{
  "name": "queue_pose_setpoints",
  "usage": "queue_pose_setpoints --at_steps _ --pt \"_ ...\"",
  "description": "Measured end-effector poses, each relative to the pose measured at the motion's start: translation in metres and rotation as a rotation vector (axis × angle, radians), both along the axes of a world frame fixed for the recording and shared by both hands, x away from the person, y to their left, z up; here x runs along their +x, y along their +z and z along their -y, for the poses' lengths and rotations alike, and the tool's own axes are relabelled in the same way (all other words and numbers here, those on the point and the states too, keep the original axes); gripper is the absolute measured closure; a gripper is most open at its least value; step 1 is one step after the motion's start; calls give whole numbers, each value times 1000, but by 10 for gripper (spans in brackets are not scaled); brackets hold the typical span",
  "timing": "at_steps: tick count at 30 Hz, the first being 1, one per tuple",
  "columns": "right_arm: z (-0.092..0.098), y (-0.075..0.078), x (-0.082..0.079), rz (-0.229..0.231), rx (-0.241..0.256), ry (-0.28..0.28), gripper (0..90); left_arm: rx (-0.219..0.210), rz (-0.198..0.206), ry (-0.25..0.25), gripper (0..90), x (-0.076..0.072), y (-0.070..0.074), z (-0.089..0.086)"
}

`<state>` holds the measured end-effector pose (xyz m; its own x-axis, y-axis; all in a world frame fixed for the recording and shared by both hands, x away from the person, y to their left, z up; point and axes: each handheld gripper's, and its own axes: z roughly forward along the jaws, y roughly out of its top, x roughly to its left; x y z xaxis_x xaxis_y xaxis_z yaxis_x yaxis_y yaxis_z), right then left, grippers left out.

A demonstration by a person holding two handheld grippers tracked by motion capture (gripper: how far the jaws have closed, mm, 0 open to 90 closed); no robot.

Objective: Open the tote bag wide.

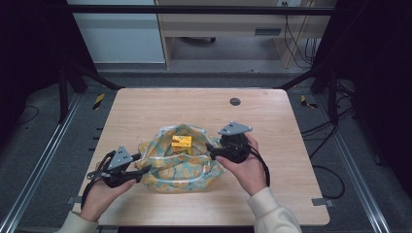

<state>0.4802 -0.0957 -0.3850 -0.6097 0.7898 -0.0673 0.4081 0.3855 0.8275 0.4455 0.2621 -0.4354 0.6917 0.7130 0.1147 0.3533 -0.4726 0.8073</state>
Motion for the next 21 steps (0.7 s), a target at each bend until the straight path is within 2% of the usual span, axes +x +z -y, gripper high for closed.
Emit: queue_pose_setpoints --at_steps 5,7,10,14,16,17,18,19,21 --pt "5 -11 -16 -25 6 1 225 -38 24 -5 334 -1 7 4" --pt "5 -14 -19 -30 6 0 221 -40 29 -5 320 0 8 5" --pt "6 -28 -30 -56 17 1 183 -39 34 2 305 9 14 7" --pt "4 -40 -39 -66 18 4 136 -34 46 28 303 23 21 5" --pt "1 -43 -40 -72 19 11 120 -35 48 46 302 32 23 3" --pt "1 -43 -40 -72 19 11 120 -35 48 46 302 32 23 3" --pt "-2 -46 -40 -90 33 11 110 -43 41 52 302 38 24 2" --pt "-3 -48 -40 -93 27 15 103 -47 39 54 302 41 24 1" --pt "-5 -50 -40 -99 28 17 100 -35 33 60 300 52 24 1"
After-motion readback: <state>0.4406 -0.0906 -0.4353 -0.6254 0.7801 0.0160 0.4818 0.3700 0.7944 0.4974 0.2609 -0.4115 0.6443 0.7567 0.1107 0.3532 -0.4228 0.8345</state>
